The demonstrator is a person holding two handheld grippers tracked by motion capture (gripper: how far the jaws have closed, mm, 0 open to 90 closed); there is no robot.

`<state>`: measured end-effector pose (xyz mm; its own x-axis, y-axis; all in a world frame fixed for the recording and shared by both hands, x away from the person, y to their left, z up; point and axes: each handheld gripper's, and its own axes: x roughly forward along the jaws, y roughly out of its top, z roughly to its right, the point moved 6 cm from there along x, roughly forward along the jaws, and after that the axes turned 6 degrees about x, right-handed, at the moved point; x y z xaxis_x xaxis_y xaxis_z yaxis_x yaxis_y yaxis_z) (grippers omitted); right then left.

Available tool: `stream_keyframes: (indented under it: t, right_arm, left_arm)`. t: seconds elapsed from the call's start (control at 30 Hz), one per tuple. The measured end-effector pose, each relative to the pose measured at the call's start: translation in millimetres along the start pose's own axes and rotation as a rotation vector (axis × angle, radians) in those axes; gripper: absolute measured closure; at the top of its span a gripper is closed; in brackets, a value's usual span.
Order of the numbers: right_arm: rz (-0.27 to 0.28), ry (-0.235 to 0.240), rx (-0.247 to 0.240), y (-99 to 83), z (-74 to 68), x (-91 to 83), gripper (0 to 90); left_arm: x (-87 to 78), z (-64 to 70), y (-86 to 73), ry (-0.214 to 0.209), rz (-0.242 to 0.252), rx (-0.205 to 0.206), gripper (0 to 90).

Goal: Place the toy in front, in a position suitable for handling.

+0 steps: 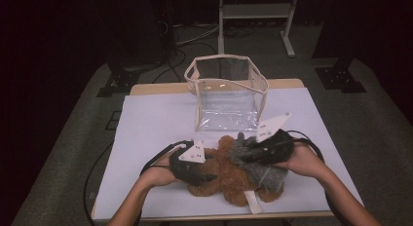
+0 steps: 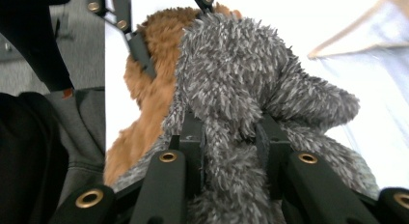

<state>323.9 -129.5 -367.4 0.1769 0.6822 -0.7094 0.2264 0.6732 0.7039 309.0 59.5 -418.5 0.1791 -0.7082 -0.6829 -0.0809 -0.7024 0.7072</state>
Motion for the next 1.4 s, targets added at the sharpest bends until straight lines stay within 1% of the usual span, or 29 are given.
stream_keyframes:
  t: [0.1,0.17,0.2,0.3,0.37,0.4,0.43,0.47,0.5,0.57,0.6,0.63,0.67,0.7,0.73,0.8,0.83,0.9,0.93,1.0,1.07,1.13,1.2,1.23,1.27,1.3,1.33,1.37,1.4]
  right_arm:
    - [-0.025,0.031,-0.032,13.1,-4.5,22.7,69.2]
    - [-0.033,0.045,-0.049,16.0,-7.2,30.6,69.2]
    - [-0.032,0.047,-0.05,15.5,-7.4,30.5,69.1]
    - [-0.012,0.046,-0.022,7.8,-2.2,18.5,69.2]
    - [0.005,0.035,0.016,-1.4,2.0,6.4,69.1]
    - [0.013,0.031,0.034,-6.5,4.1,0.3,69.0]
    - [0.021,0.027,0.049,-11.6,5.8,-5.5,69.1]
    - [0.028,0.029,0.06,-16.2,6.9,-10.6,69.1]
    - [0.028,0.029,0.06,-16.2,6.9,-10.6,69.1]
    - [0.03,0.026,0.075,-23.6,8.5,-17.9,69.1]
    - [0.028,0.026,0.078,-23.3,8.3,-18.6,69.0]
    - [0.028,0.026,0.078,-23.3,8.3,-18.6,69.0]
    - [0.021,0.023,0.07,-21.6,8.4,-17.3,69.0]
    - [0.01,0.023,0.057,-16.6,8.3,-13.5,69.1]
    - [0.002,0.035,0.049,-8.2,8.0,-6.9,69.1]
    - [-0.015,0.047,0.034,0.9,7.6,3.3,69.1]
    - [-0.015,0.047,0.034,0.9,7.6,3.3,69.1]
    - [-0.042,0.065,0.009,12.1,6.2,18.9,69.0]
    - [-0.063,0.075,0.0,19.1,5.0,29.5,69.0]
    - [-0.069,0.08,-0.009,25.5,4.6,38.4,69.0]
    - [-0.069,0.083,-0.016,27.0,5.0,41.1,69.0]
    - [-0.061,0.081,-0.001,24.0,9.1,38.6,69.0]
    - [-0.043,0.07,0.037,18.1,13.4,29.0,69.0]
    - [-0.043,0.07,0.037,18.1,13.4,29.0,69.0]
    - [-0.014,0.053,0.061,9.7,20.3,17.3,69.0]
    - [-0.014,0.053,0.061,9.7,20.3,17.3,69.0]
    - [0.018,0.034,0.1,-2.9,27.5,2.4,69.0]
    - [0.026,0.026,0.106,-8.0,30.2,-3.0,69.0]
    - [0.044,0.019,0.126,-14.6,33.0,-9.8,69.0]
  left_arm:
    - [-0.8,3.6,-1.7,-0.003,-0.003,0.009,39.5]
    - [-2.6,4.5,-4.7,-0.007,0.0,0.006,39.5]
    - [-3.5,4.5,-5.8,-0.008,0.007,0.002,39.6]
    - [-4.3,6.0,-6.9,-0.008,0.02,-0.005,39.7]
    - [-4.2,6.9,-6.6,-0.005,0.022,-0.003,39.6]
    - [-4.7,8.5,-6.4,-0.007,0.02,0.007,39.6]
    - [-4.7,8.5,-6.4,-0.007,0.02,0.007,39.6]
    - [-4.0,9.7,-5.5,-0.001,0.025,0.012,39.5]
    - [-4.0,9.7,-5.5,-0.001,0.025,0.012,39.5]
    - [-3.2,10.9,-3.8,0.002,0.014,0.023,39.5]
    - [-2.6,11.7,-2.2,0.007,0.001,0.034,39.4]
    - [-2.6,11.7,-2.2,0.007,0.001,0.034,39.4]
    - [-2.6,12.2,-1.4,0.008,-0.015,0.048,39.4]
    - [-2.5,12.4,-1.0,0.009,-0.017,0.052,39.3]
    - [-2.4,13.0,-0.7,0.011,-0.016,0.051,39.4]
    - [-2.8,13.6,-1.0,0.009,-0.018,0.057,39.3]
    - [-2.8,13.6,-1.0,0.009,-0.018,0.057,39.3]
    - [-3.4,15.2,-1.4,0.008,-0.021,0.066,39.3]
    - [-3.7,16.8,-1.5,0.008,-0.017,0.069,39.3]
    - [-4.5,18.2,-2.2,0.006,-0.013,0.07,39.2]
    - [-5.5,18.7,-3.1,0.005,-0.015,0.073,39.2]
    - [-6.1,18.8,-4.2,0.005,-0.005,0.063,39.3]
    - [-6.5,18.0,-4.7,0.003,-0.011,0.065,39.4]
    - [-6.5,18.0,-4.7,0.003,-0.011,0.065,39.4]
    - [-6.5,17.2,-4.9,0.002,-0.008,0.059,39.4]
    - [-6.5,17.2,-4.9,0.002,-0.008,0.059,39.4]
    - [-6.9,16.2,-5.7,0.002,0.0,0.046,39.4]
    - [-6.9,16.2,-5.7,0.002,0.0,0.046,39.4]
    - [-7.5,14.1,-7.0,0.003,0.007,0.033,39.4]
